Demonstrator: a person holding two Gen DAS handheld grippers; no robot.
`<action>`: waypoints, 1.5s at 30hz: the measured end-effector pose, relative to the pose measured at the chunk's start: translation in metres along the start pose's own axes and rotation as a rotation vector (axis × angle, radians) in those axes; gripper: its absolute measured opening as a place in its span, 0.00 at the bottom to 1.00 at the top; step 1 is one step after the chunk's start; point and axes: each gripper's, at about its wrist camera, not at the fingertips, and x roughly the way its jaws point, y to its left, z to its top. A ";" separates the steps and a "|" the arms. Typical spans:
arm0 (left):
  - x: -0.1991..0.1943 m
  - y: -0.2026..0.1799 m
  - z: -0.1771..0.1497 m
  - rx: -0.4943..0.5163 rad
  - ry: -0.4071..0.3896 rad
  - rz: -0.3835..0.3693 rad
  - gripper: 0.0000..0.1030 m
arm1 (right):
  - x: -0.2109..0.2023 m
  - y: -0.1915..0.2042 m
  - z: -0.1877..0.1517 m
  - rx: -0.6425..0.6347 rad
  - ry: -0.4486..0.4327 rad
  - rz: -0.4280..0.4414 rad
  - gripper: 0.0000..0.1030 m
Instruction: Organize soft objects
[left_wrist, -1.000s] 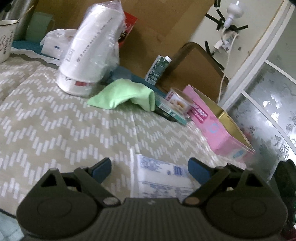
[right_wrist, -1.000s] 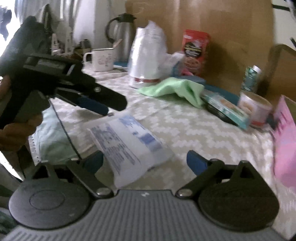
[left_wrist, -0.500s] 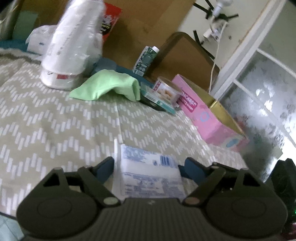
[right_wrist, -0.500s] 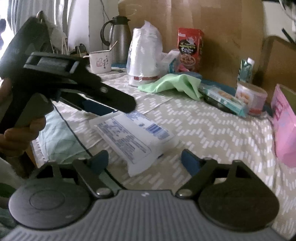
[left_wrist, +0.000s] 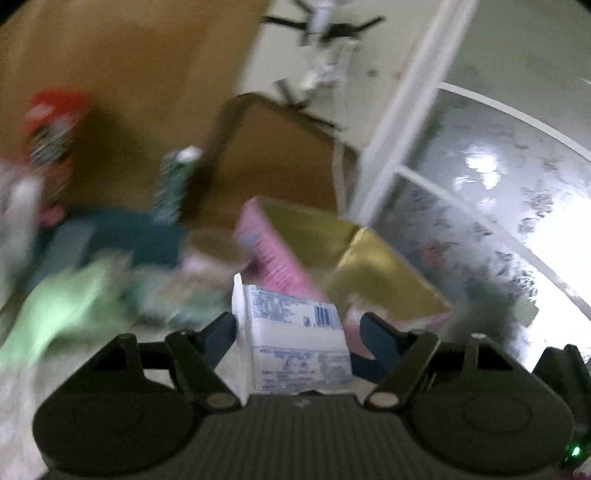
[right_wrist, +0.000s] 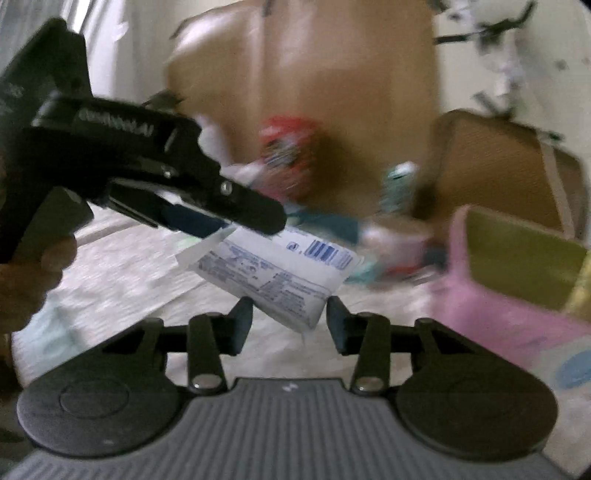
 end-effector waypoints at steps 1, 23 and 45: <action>0.010 -0.009 0.007 0.021 -0.006 -0.014 0.73 | -0.002 -0.012 0.004 0.004 -0.015 -0.038 0.45; 0.098 -0.039 0.009 0.059 -0.007 0.000 0.83 | -0.001 -0.171 -0.021 0.288 -0.042 -0.392 0.47; -0.051 0.135 -0.072 -0.173 -0.062 0.272 0.83 | 0.130 -0.004 0.034 -0.124 0.162 -0.007 0.54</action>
